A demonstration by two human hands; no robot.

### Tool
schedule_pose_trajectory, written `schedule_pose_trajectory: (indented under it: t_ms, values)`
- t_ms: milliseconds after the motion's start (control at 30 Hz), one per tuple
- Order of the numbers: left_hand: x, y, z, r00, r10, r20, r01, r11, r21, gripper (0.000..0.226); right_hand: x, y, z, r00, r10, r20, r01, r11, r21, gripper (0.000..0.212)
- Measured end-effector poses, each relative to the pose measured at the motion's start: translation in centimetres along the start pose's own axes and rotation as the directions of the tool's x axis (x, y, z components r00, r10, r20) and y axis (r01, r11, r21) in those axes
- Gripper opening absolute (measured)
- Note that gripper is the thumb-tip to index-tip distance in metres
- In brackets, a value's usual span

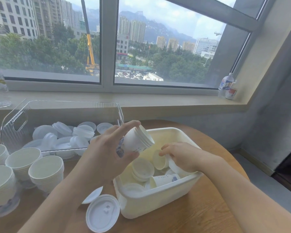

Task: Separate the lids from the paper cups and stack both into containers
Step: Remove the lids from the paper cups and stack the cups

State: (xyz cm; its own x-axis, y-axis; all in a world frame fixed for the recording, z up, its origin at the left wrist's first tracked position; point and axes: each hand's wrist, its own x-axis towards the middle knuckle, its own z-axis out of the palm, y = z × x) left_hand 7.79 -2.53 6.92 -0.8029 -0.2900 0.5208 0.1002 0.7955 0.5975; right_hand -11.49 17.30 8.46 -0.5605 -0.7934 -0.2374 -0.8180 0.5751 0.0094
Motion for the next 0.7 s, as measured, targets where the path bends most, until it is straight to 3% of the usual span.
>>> schedule_pose_trajectory:
  t_ms: [100,200,300,367,400,467,533,600,700]
  values:
    - [0.0,-0.1,0.0,1.0,-0.006,0.004,0.006,1.0,-0.008,0.071,-0.9,0.1,-0.6,0.996,0.049,-0.072,-0.046,0.998,0.041,0.049]
    - [0.0,0.0,0.0,1.0,0.002,0.005,-0.002,1.0,0.0,0.071,-2.5,0.4,-1.6,0.968,0.117,-0.221,-0.062,0.968,0.242,0.048]
    - [-0.1,0.0,0.2,1.0,0.011,0.013,-0.011,1.0,0.009,0.071,-3.4,1.0,-2.0,0.854,0.212,-0.475,-0.004,0.916,0.402,0.07]
    - [-0.1,0.0,0.2,1.0,0.018,0.016,-0.018,1.0,0.014,0.072,-3.8,1.6,-1.9,0.771,0.297,-0.563,0.07,0.839,0.54,0.068]
    - [-0.2,0.0,0.3,1.0,0.022,0.02,-0.023,1.0,0.016,0.073,-4.1,1.6,-2.1,0.756,0.338,-0.561,0.132,0.76,0.637,0.063]
    - [-0.2,0.0,0.4,0.999,0.032,0.027,-0.033,0.999,0.014,0.075,-4.5,1.4,-2.5,0.779,0.352,-0.519,0.314,0.497,0.809,0.056]
    - [-0.2,0.0,0.4,0.999,0.045,0.023,-0.046,0.999,0.006,0.077,-4.9,0.7,-3.0,0.814,0.312,-0.49,0.421,0.265,0.867,0.053]
    - [-0.2,0.1,0.6,0.998,0.056,0.022,-0.055,0.998,-0.005,0.08,-5.1,-0.2,-3.1,0.839,0.26,-0.479,0.438,0.201,0.876,0.054]
    - [-0.2,0.2,0.7,0.998,0.057,0.037,-0.057,0.998,-0.016,0.084,-5.0,-1.3,-2.9,0.875,0.215,-0.435,0.383,0.243,0.891,0.053]
